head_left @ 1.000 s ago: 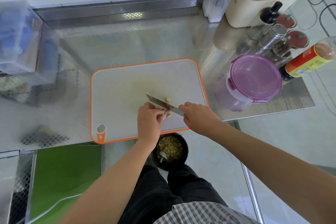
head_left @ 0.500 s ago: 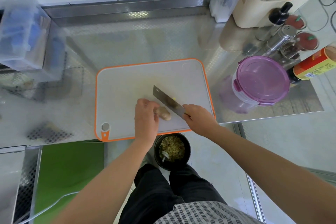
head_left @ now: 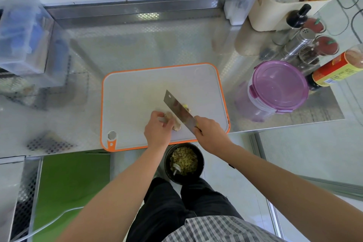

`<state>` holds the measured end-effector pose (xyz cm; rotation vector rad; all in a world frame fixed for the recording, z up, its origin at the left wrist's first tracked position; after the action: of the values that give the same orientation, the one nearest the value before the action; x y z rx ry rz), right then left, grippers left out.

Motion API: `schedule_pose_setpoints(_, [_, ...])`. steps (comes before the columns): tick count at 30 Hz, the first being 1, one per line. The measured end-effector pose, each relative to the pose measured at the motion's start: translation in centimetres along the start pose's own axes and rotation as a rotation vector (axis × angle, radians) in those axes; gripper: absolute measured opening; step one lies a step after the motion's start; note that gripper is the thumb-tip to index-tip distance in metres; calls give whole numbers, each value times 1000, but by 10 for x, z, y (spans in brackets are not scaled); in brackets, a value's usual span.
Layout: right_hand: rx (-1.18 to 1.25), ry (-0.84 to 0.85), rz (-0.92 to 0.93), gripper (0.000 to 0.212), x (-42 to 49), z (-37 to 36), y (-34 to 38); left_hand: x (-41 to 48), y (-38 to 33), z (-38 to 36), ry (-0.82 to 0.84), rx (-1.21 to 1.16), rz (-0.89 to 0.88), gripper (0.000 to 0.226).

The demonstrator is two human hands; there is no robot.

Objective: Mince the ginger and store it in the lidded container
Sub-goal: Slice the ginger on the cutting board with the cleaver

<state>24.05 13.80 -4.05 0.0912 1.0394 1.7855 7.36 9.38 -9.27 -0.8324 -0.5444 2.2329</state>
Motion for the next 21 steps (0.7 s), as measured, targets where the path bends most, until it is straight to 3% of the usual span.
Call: schedule_pose_setpoints(21, [-184, 47, -2, 12, -6, 10, 3, 16, 15, 1, -40, -347, 232, 25])
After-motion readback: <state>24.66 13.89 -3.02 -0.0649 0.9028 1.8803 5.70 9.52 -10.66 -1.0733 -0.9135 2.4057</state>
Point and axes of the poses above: each hand's wrist, its own x-axis towards the middle knuckle, its own z-axis out of the back of the hand, y = z × x, the point moved 10 cm from there along x, towards the middle knuckle, and after that the axes turned 13 degrees about x, right-handed, at the moved point
